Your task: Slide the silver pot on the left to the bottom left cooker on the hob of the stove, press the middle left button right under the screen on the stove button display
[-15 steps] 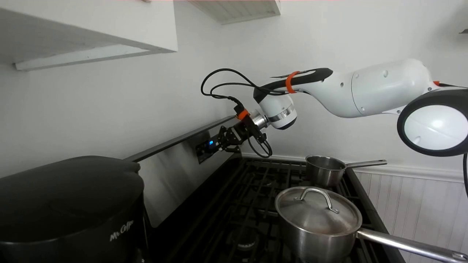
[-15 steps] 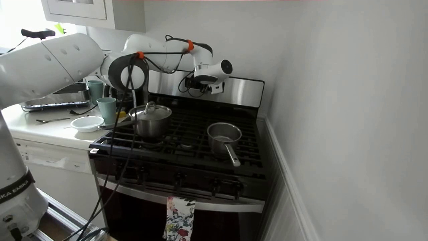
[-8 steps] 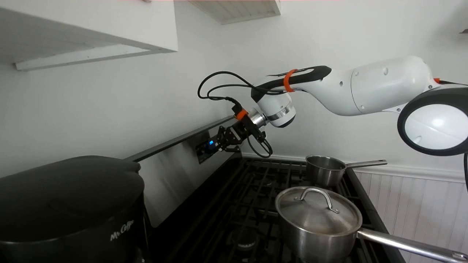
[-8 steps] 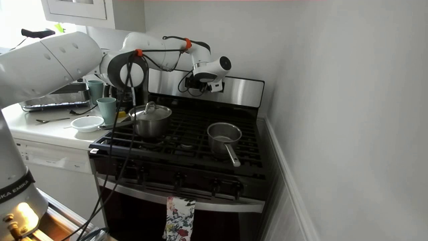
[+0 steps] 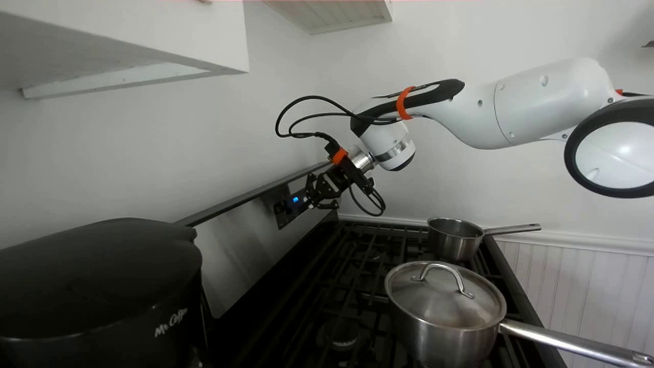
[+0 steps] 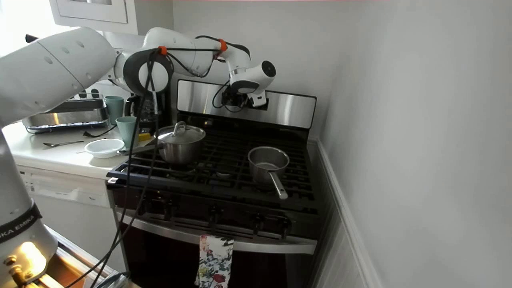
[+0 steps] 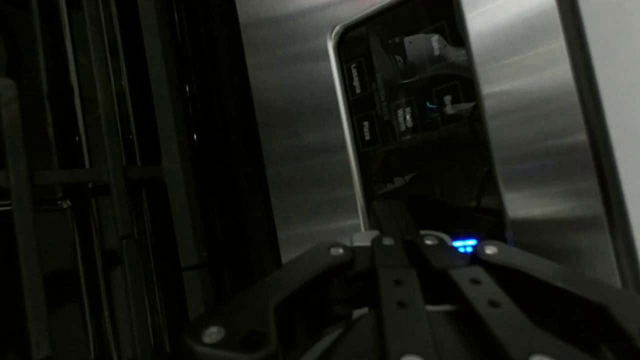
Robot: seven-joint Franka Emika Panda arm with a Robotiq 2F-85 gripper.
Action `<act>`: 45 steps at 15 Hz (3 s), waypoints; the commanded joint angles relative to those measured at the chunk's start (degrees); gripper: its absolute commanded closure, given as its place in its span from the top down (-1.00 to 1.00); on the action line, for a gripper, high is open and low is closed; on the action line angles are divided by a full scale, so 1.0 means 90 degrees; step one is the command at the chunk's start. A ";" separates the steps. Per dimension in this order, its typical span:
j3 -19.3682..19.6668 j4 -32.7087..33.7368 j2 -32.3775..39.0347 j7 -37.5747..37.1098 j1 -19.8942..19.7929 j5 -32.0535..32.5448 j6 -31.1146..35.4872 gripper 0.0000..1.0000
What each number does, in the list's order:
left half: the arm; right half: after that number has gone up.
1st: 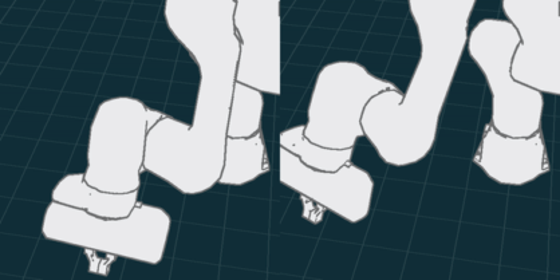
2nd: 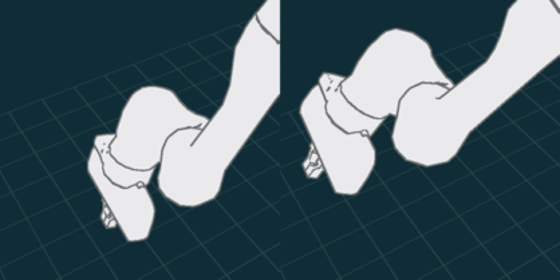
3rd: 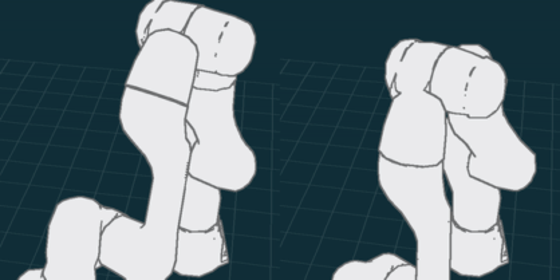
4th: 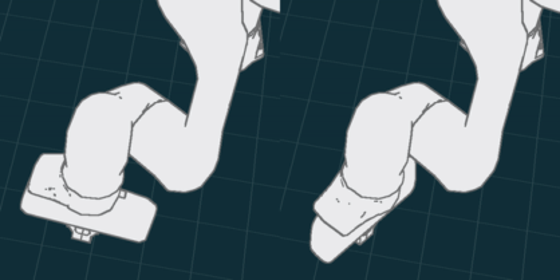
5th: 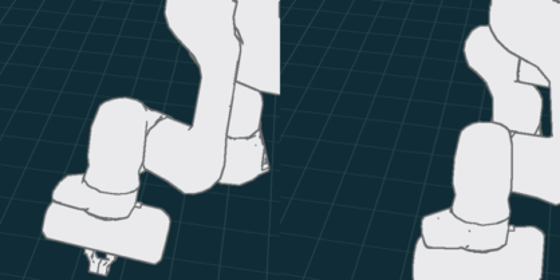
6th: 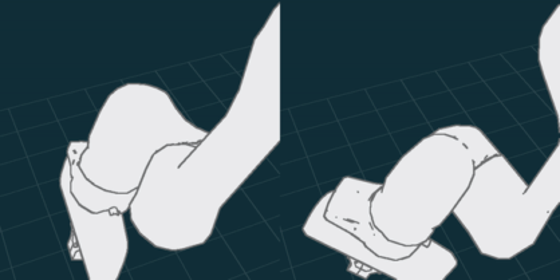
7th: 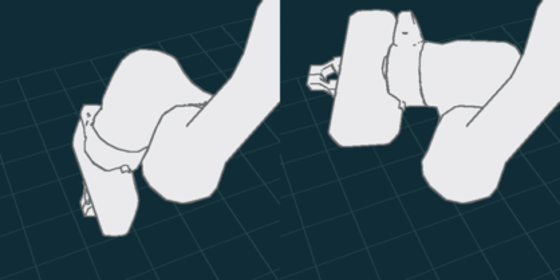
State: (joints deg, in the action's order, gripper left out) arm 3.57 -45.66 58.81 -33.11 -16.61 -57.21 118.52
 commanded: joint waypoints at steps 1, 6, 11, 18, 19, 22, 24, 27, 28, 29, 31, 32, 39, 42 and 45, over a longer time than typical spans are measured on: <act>0.0246 -0.1331 -0.0980 0.0500 0.0064 0.0118 0.0255 -1.00; 0.0481 -0.2615 -0.1904 0.1469 0.0078 0.0063 0.0450 -1.00; 0.0716 -0.3920 -0.2841 0.2384 0.0146 0.0153 0.0583 -1.00; 0.0854 -0.5583 -0.4205 0.3062 0.0132 0.1185 0.0799 -1.00; 0.0872 -0.5741 -0.4345 0.3116 0.0135 0.1380 0.0815 -1.00; 0.0933 -0.6162 -0.4781 0.3202 0.0114 0.2034 0.0827 -1.00; 0.0933 -0.6441 -0.5053 0.3387 0.0070 0.2326 0.0889 -1.00; 0.0950 -0.6745 -0.5453 0.3803 0.0011 0.2672 0.0841 -1.00; 0.0964 -0.6832 -0.5596 0.3887 0.0014 0.2816 0.0806 -1.00; 0.0970 -0.6919 -0.5726 0.3986 0.0016 0.2957 0.0745 -1.00; 0.0974 -0.7093 -0.5985 0.4096 0.0035 0.3245 0.0650 -1.00; 0.0974 -0.7172 -0.6087 0.4157 0.0038 0.3373 0.0583 -0.92; 0.1014 -0.7139 -0.6188 0.4223 0.0084 0.3386 0.0444 -0.34; 0.1017 -0.7200 -0.6228 0.4230 0.0089 0.3386 0.0445 -0.24; 0.1017 -0.7211 -0.6229 0.4234 0.0090 0.3386 0.0446 -0.24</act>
State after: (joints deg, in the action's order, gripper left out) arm 12.13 -110.81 2.67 5.00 -16.29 -26.75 122.80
